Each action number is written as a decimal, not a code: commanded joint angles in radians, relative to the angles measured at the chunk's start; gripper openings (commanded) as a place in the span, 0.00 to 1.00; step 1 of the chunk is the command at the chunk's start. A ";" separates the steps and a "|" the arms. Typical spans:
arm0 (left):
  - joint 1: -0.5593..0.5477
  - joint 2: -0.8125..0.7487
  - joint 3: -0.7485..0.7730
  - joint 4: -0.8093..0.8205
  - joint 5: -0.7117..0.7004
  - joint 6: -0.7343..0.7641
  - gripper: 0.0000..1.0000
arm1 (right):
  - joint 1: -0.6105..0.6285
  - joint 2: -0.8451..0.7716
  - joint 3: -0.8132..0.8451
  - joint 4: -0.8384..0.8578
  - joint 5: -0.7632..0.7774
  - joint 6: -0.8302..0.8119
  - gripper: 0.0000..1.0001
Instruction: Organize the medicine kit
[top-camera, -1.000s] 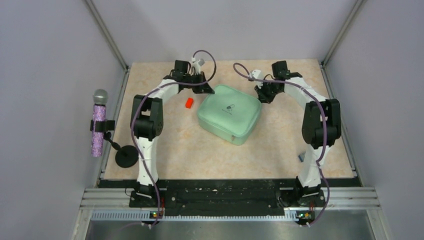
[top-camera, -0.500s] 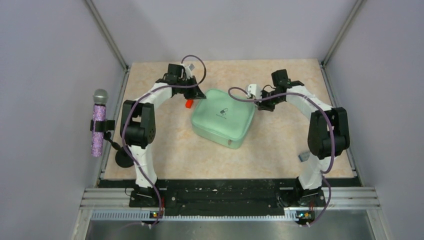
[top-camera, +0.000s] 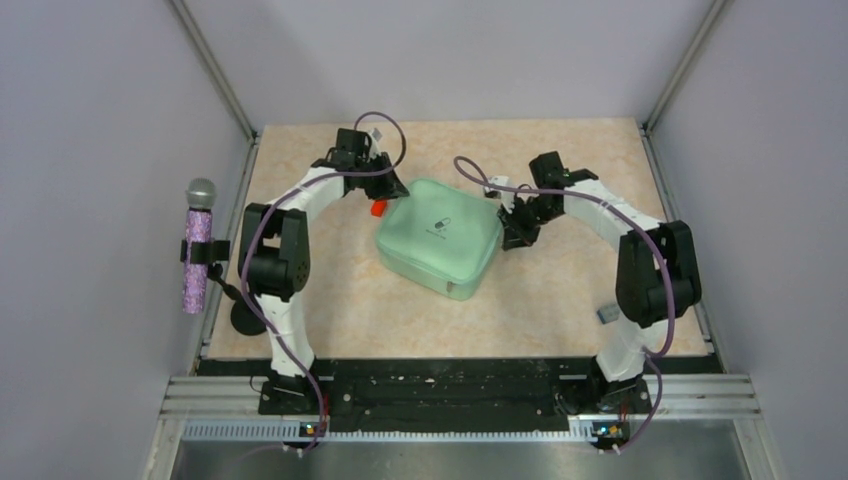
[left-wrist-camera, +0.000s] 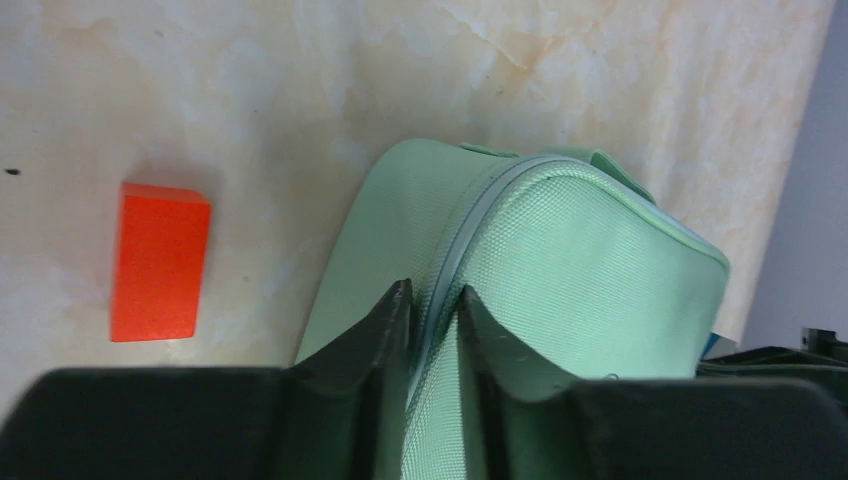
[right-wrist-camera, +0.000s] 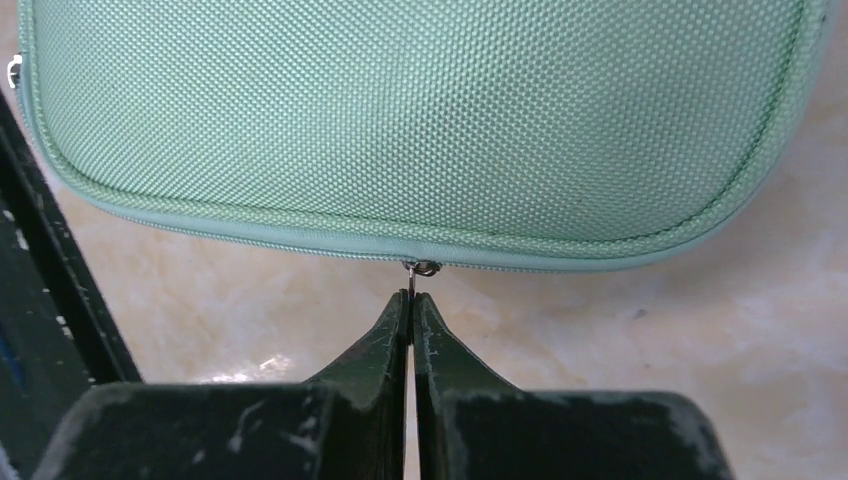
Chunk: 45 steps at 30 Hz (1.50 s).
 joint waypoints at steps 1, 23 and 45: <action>0.019 -0.041 0.066 0.026 -0.063 -0.013 0.38 | -0.002 -0.058 -0.015 -0.044 -0.023 0.113 0.00; -0.129 0.303 0.413 0.070 0.627 0.507 0.56 | -0.041 -0.016 0.092 0.069 0.125 -0.042 0.00; -0.094 0.137 0.090 0.259 0.479 0.293 0.55 | -0.062 0.185 0.305 0.116 0.087 -0.153 0.00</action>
